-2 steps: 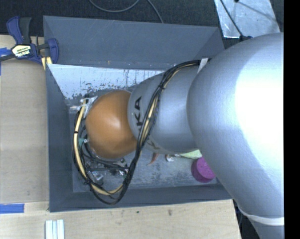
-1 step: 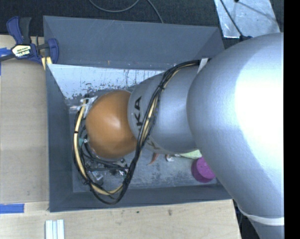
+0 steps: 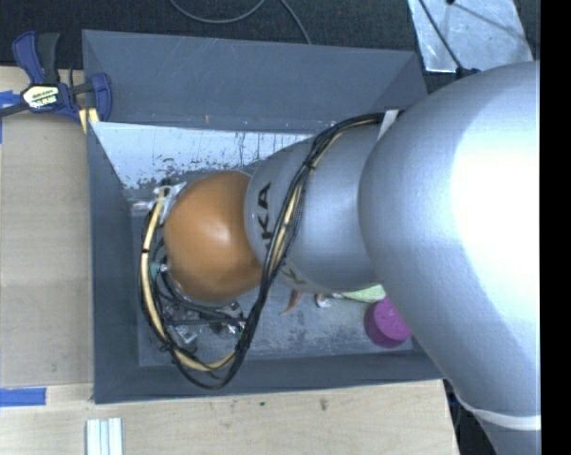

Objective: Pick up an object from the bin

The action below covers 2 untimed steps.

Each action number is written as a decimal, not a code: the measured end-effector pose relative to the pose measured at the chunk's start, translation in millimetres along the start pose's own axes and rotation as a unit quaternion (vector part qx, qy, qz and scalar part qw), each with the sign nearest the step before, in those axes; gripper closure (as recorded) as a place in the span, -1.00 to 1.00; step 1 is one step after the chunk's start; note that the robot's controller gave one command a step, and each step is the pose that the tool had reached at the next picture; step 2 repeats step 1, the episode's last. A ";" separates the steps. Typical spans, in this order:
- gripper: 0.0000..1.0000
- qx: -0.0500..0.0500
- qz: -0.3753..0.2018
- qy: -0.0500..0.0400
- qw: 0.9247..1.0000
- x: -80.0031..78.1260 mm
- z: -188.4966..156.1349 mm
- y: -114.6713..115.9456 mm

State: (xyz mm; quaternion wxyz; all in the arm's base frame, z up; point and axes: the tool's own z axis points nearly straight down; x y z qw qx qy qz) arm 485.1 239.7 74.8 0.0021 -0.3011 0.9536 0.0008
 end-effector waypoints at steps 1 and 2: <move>1.00 -0.001 0.000 0.005 1.000 2.1 -13.9 0.4; 1.00 -0.001 0.000 0.005 1.000 2.1 -13.9 0.4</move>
Offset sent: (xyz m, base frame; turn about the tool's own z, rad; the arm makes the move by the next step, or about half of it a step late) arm -0.0002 -0.0001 0.0029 0.0000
